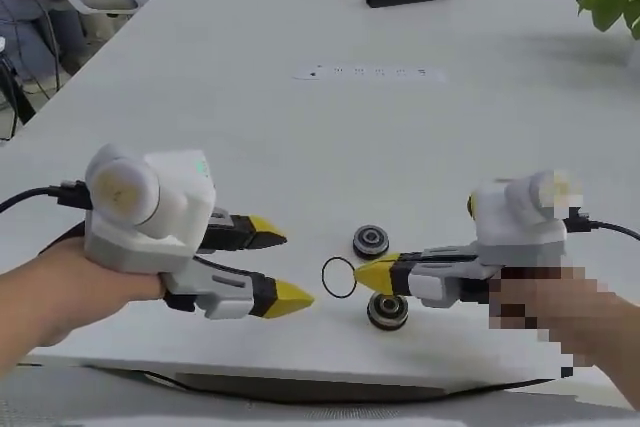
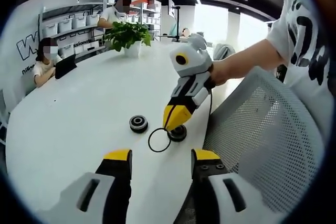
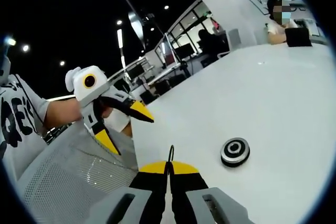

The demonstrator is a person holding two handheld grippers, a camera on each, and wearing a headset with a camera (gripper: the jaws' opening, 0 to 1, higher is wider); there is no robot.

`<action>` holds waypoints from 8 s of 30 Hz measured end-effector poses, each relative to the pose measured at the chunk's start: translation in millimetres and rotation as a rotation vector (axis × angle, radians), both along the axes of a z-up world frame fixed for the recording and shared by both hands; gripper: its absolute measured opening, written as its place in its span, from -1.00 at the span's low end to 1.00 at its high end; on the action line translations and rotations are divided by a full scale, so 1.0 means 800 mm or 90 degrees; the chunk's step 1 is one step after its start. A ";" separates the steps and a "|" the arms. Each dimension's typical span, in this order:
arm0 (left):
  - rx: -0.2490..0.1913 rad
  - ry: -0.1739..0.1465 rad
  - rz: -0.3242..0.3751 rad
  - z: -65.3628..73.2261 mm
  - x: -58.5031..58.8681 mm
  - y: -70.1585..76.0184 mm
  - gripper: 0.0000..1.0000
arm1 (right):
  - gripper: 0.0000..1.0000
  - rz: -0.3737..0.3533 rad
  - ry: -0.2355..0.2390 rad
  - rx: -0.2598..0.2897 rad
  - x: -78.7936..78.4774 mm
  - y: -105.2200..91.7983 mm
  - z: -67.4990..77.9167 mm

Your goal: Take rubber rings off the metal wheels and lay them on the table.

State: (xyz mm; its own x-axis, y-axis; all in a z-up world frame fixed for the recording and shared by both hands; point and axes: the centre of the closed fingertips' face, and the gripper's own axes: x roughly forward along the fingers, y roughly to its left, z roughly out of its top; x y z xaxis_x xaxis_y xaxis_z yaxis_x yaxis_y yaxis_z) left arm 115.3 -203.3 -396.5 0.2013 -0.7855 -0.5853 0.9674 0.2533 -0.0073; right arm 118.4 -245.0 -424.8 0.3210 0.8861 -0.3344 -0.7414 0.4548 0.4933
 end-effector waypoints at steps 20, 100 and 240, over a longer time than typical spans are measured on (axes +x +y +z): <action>-0.021 -0.039 0.004 0.012 0.008 0.001 0.33 | -1.00 0.027 -0.005 -0.015 0.002 0.015 0.000; -0.030 -0.035 0.020 0.017 0.011 0.010 0.57 | -0.18 0.058 -0.117 -0.124 0.021 0.020 -0.027; 0.044 0.015 -0.131 -0.080 -0.017 -0.117 -0.76 | -0.61 -0.001 -0.137 -0.141 -0.029 -0.066 -0.065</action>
